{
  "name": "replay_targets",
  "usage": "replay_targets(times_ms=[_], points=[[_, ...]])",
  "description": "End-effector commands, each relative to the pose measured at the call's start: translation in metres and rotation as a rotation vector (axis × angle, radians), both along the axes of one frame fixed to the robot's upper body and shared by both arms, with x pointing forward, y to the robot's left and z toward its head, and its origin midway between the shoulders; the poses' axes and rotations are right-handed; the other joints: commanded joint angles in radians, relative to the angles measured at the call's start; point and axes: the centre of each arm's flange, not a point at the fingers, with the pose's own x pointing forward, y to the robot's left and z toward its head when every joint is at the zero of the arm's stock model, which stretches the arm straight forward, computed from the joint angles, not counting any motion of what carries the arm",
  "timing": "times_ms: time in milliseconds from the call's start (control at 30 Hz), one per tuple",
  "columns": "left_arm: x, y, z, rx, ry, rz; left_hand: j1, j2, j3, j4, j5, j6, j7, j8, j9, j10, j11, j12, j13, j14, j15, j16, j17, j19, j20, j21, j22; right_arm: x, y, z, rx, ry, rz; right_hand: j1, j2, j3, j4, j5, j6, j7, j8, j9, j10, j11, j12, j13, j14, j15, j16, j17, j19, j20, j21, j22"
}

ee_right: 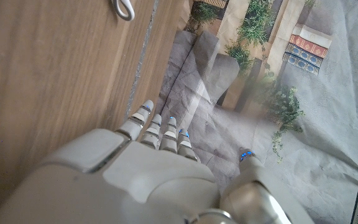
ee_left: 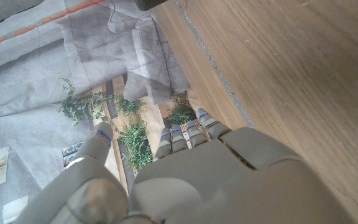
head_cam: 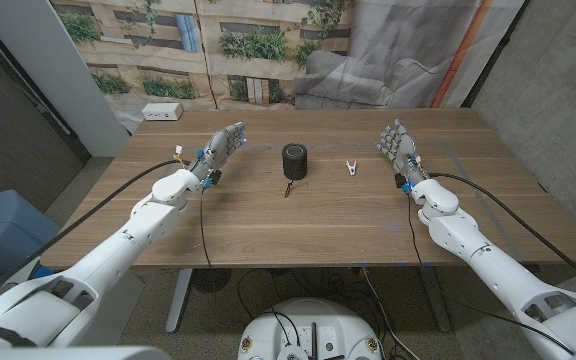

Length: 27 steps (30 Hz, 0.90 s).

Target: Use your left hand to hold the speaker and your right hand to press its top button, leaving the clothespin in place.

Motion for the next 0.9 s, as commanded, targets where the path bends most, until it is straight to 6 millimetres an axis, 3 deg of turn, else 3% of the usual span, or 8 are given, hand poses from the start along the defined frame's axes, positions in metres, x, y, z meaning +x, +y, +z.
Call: replay_targets(times_ms=[33,400,767,900], points=[[-0.005,0.011,0.010,0.116,-0.024,-0.026,0.019,-0.001,0.004,-0.020,-0.001,0.000,-0.017,0.010,0.003,0.001,-0.017,-0.004,0.005,0.000,-0.060,0.000,0.004,0.005,-0.046,-0.002,0.003,0.000,-0.002,-0.005,0.010,0.007,-0.006,-0.005,0.001,0.005,-0.001,0.003,0.007,-0.003,0.005,0.002,0.003,-0.004,0.000,0.004,0.002,0.005,0.005,0.000,0.006,-0.001,0.006,0.003],[-0.009,0.012,0.021,0.212,-0.050,-0.040,0.065,-0.008,0.016,-0.063,0.001,-0.002,-0.027,0.012,0.004,0.019,-0.038,-0.001,0.005,0.012,-0.079,0.003,0.004,0.016,-0.046,0.001,0.002,-0.005,-0.002,-0.008,0.017,0.006,-0.021,-0.003,0.004,0.006,-0.003,0.003,0.007,-0.004,0.005,0.002,0.003,-0.005,0.000,0.003,0.003,0.005,0.006,-0.003,0.007,-0.001,0.007,0.003],[-0.012,0.011,0.030,0.320,-0.066,-0.027,0.104,-0.016,0.026,-0.075,0.005,-0.019,-0.044,0.010,0.004,0.020,-0.050,-0.004,0.006,0.014,-0.096,0.002,0.005,0.022,-0.048,0.000,0.002,-0.005,-0.003,-0.011,0.022,0.003,-0.022,-0.001,0.007,0.006,-0.006,0.003,0.007,-0.005,0.005,0.002,0.002,-0.006,-0.001,0.003,0.005,0.004,0.009,-0.005,0.007,0.000,0.007,0.003],[-0.013,0.009,0.032,0.380,-0.068,-0.021,0.124,-0.031,0.027,-0.078,0.006,-0.018,-0.056,0.014,0.005,0.021,-0.060,-0.005,0.006,0.014,-0.120,0.002,0.005,0.017,-0.053,-0.003,0.002,-0.005,-0.004,-0.012,0.025,-0.002,-0.026,0.000,0.007,0.007,-0.007,0.003,0.007,-0.005,0.005,0.002,0.001,-0.005,-0.001,0.003,0.006,0.005,0.009,-0.006,0.008,0.000,0.007,0.003]])
